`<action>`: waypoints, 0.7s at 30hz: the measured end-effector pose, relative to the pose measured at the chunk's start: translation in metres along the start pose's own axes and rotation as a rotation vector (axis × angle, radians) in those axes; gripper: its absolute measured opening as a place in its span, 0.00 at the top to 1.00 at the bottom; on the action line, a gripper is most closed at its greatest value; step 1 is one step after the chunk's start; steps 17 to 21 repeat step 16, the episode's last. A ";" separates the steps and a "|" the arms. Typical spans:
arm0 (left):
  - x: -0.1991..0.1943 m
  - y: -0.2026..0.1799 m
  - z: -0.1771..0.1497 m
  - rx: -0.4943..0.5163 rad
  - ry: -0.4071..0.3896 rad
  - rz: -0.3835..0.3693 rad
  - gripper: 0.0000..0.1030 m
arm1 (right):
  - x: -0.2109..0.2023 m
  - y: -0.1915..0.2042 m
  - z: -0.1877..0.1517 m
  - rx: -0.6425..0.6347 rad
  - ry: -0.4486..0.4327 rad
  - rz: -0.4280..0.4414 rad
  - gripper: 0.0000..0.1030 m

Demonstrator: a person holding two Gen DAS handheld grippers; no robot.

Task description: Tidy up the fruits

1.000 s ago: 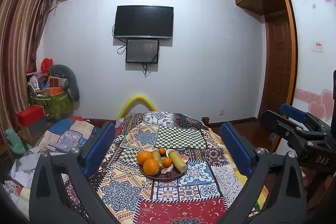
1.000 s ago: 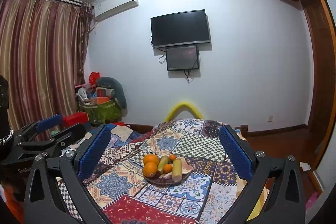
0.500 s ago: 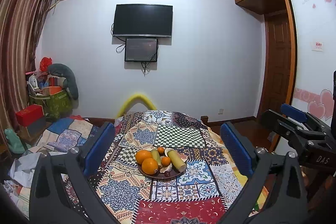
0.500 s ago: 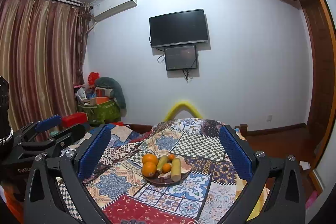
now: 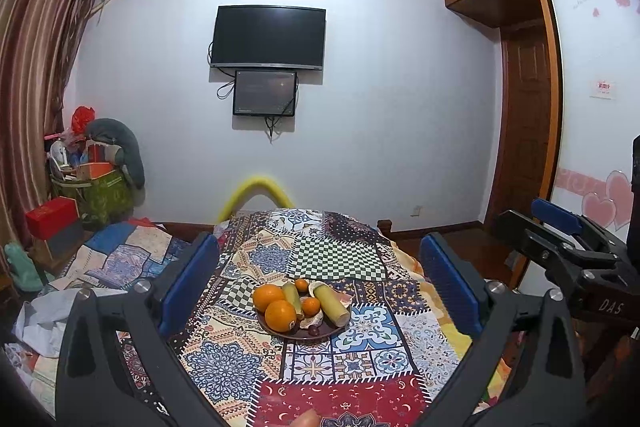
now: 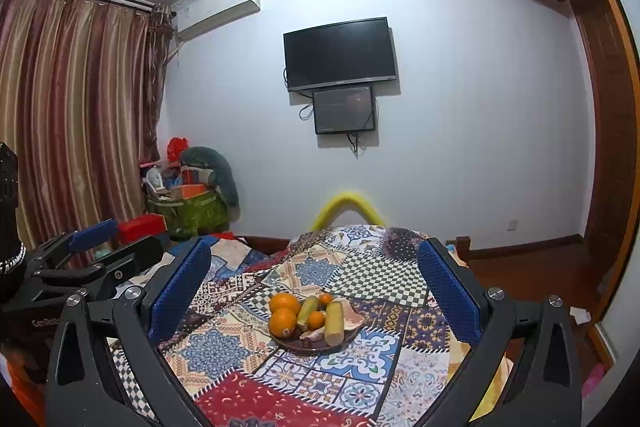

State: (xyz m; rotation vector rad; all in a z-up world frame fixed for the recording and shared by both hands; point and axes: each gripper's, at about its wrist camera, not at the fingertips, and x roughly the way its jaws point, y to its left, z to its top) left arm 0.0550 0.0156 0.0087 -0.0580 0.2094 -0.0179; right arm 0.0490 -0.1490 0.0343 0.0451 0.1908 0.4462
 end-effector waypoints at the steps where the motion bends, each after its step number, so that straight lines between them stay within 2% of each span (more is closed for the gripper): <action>1: 0.000 0.000 0.000 0.001 0.000 0.000 0.01 | 0.000 0.000 0.000 0.000 0.000 0.000 0.00; 21: 0.000 -0.002 -0.002 0.014 0.001 -0.015 0.01 | 0.001 -0.001 0.001 -0.001 0.009 -0.003 0.00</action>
